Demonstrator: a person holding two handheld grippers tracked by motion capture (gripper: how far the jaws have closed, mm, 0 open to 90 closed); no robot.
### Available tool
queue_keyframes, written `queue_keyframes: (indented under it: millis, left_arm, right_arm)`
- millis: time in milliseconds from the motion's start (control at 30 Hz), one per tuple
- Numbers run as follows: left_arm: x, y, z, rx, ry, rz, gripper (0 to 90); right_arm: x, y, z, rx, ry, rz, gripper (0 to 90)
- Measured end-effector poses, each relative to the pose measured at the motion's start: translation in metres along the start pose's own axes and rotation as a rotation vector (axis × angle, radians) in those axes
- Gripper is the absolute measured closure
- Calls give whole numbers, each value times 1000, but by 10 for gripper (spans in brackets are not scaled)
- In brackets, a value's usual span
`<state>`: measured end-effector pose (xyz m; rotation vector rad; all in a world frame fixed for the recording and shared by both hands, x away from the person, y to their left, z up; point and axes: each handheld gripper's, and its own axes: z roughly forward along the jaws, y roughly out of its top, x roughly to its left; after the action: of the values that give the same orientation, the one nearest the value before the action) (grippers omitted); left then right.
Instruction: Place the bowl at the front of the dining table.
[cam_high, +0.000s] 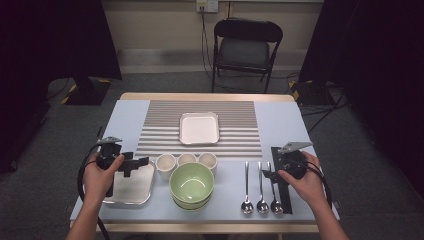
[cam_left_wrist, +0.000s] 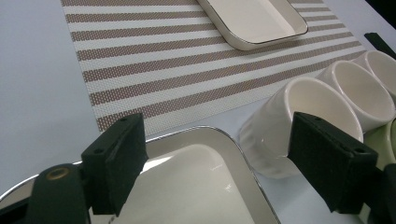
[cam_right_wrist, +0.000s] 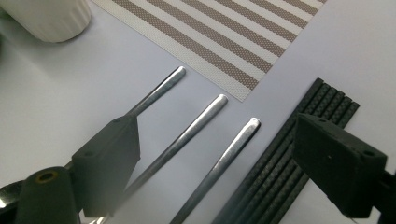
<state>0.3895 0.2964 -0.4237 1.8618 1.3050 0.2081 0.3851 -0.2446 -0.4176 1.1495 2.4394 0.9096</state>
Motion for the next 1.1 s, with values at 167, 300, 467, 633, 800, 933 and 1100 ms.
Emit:
queue_keyframes:
  millis: [167,300,467,633,800,933,1100]
  left_arm:
    - [0,-1,0,0,-3,-2,191]
    - [0,-2,0,2,-2,-6,191]
    - [2,-2,-1,0,2,-7,191]
    - [3,-3,-2,-3,6,-9,191]
    - [3,-5,0,4,11,-5,191]
    - [1,-5,1,8,3,0,191]
    - [2,-5,1,6,5,-4,191]
  right_arm:
    - [5,6,3,8,11,-12,144]
    - [8,9,6,12,21,-21,145]
    - [11,13,8,18,29,-33,145]
    - [13,18,9,20,38,-41,145]
    - [15,22,9,13,50,-45,146]
    - [17,25,10,14,54,-55,146]
    - [21,30,11,18,62,-61,146]
